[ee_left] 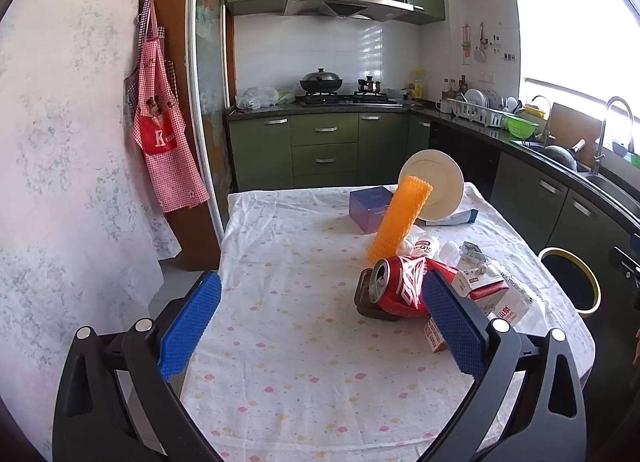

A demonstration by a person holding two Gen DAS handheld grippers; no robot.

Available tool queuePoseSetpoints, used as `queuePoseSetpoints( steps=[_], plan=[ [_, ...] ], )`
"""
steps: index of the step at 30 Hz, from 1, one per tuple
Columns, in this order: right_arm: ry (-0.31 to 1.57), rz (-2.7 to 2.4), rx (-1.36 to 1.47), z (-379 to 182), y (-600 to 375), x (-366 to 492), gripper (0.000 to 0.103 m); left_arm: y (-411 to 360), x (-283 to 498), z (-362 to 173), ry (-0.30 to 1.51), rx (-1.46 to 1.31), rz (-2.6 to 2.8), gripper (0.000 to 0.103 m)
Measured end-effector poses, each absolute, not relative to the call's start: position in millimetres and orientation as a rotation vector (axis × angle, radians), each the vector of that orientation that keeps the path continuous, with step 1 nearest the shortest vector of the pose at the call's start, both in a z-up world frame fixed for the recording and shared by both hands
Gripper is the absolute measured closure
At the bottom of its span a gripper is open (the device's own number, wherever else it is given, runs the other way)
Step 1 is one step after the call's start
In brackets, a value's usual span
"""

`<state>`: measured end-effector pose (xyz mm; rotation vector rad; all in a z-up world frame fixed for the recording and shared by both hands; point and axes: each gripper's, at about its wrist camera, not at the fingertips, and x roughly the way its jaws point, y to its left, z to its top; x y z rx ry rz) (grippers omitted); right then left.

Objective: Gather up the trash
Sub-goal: 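Move the right tool toward the red-and-white paper cup on the table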

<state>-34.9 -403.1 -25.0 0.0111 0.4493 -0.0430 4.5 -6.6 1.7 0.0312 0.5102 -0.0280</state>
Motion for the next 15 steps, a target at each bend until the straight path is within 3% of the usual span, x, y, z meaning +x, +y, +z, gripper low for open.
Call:
queuePoseSetpoints(
  steps=[15],
  plan=[
    [0.452, -0.042, 0.013, -24.8, -403.5, -34.0, 0.006, -9.5, 6.8, -0.1, 0.516, 0.039, -0.038, 0.004]
  ],
)
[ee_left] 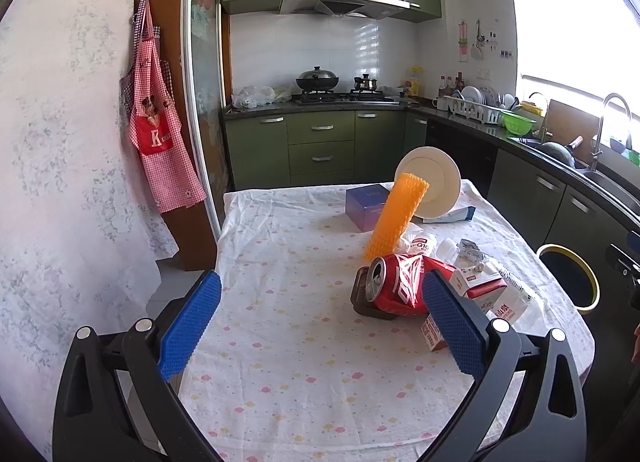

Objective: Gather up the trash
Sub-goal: 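Move the right tool toward the red-and-white paper cup on the table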

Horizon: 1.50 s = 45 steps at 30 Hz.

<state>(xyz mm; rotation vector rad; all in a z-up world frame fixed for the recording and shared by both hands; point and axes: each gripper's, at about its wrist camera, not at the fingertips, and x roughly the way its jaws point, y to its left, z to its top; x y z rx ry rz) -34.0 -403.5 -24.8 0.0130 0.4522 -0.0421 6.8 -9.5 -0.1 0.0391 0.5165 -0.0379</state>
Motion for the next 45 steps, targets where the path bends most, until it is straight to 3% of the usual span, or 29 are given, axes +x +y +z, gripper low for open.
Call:
queuePoseSetpoints(
  steps=[45],
  plan=[
    [0.460, -0.045, 0.011, -33.7, -403.5, -26.9, 0.006, -11.5, 7.5, -1.1, 0.521, 0.051, -0.045, 0.004]
  ],
)
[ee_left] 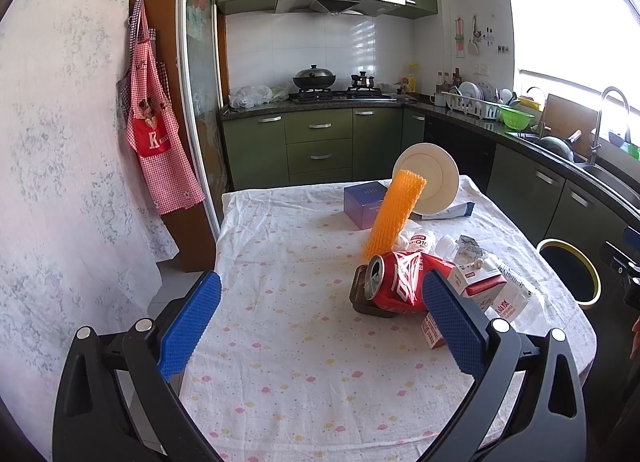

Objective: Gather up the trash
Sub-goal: 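Move the right tool toward the red-and-white paper cup on the table, then grasp the red-and-white paper cup rim with the right tool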

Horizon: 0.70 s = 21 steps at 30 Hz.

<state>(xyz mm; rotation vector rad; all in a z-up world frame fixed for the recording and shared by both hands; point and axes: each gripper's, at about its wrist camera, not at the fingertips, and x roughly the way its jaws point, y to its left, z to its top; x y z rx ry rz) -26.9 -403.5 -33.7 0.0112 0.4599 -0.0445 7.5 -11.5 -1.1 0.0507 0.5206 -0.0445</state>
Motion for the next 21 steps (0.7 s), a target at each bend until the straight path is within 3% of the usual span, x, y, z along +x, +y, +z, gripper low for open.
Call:
queuePoseSetpoints(
  steps=[12, 21],
  plan=[
    [0.467, -0.050, 0.000, -40.7, -404.0, -19.0, 0.006, -13.5, 15.6, -2.8, 0.531, 0.053, -0.056, 0.004],
    [0.431, -0.020, -0.087, -23.3, -409.9, 53.1, 0.006, -1.7, 93.7, -4.7, 0.530, 0.057, 0.009, 0.004]
  ],
)
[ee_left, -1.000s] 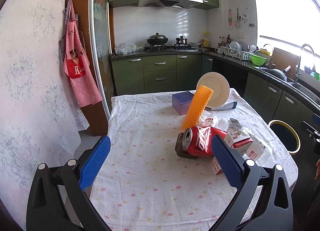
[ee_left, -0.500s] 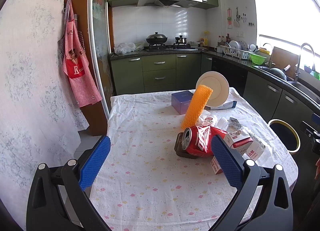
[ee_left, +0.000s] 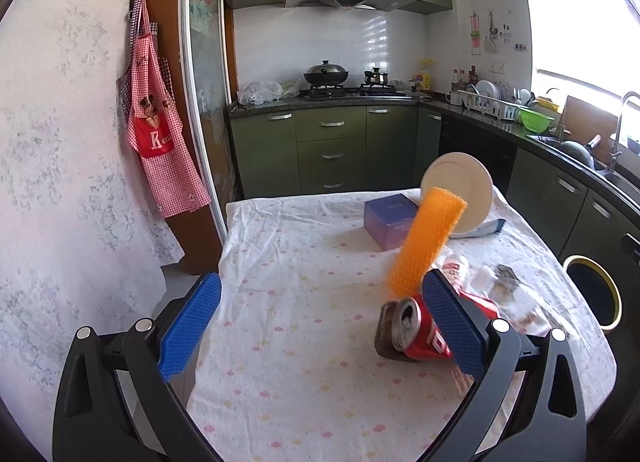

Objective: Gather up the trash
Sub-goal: 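Grasp the red-and-white paper cup rim with the right tool, then carry the paper cup over the yellow-rimmed bin and open the right tool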

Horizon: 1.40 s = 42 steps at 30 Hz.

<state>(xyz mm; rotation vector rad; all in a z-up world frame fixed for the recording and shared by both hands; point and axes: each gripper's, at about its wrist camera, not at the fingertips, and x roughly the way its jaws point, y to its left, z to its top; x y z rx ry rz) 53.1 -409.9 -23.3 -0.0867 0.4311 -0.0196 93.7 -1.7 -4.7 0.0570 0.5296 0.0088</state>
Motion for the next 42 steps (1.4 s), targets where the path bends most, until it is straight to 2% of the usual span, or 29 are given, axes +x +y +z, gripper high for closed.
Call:
queuePoseSetpoints(
  steps=[6, 14, 19, 23, 25, 26, 28, 35, 42],
  plan=[
    [0.446, 0.087, -0.166, -17.4, -388.5, 139.0, 0.006, 3.8, 164.6, -17.1, 0.553, 0.049, 0.020, 0.004],
    [0.532, 0.106, -0.252, -44.9, -357.0, 252.0, 0.008, -3.6, 233.9, -40.6, 0.584, 0.058, 0.004, 0.004],
    [0.578, 0.072, -0.281, -65.1, -353.7, 303.4, 0.038, -5.7, 255.0, -56.5, 0.597, 0.050, 0.001, 0.004],
    [0.593, 0.045, -0.288, -73.7, -355.9, 323.2, 0.046, -4.0, 261.7, -67.2, 0.606, 0.041, -0.001, 0.004],
    [0.597, 0.037, -0.287, -74.4, -356.4, 332.0, 0.063, -2.8, 265.0, -72.4, 0.619, 0.035, -0.011, 0.004],
    [0.601, 0.032, -0.288, -74.6, -356.6, 336.3, 0.068, -2.1, 266.0, -74.5, 0.624, 0.031, -0.014, 0.004],
    [0.616, 0.022, -0.266, -73.2, -360.4, 344.4, 0.095, -0.5, 265.1, -77.0, 0.629, 0.026, -0.021, 0.004],
    [0.720, 0.132, -0.054, -39.6, -397.4, 347.4, 0.099, -0.1, 260.1, -77.5, 0.610, 0.022, -0.030, 0.004],
    [0.913, 0.095, 0.164, 11.1, -507.3, 285.2, 0.099, -3.3, 254.9, -77.6, 0.609, 0.015, -0.075, 0.004]
  ],
)
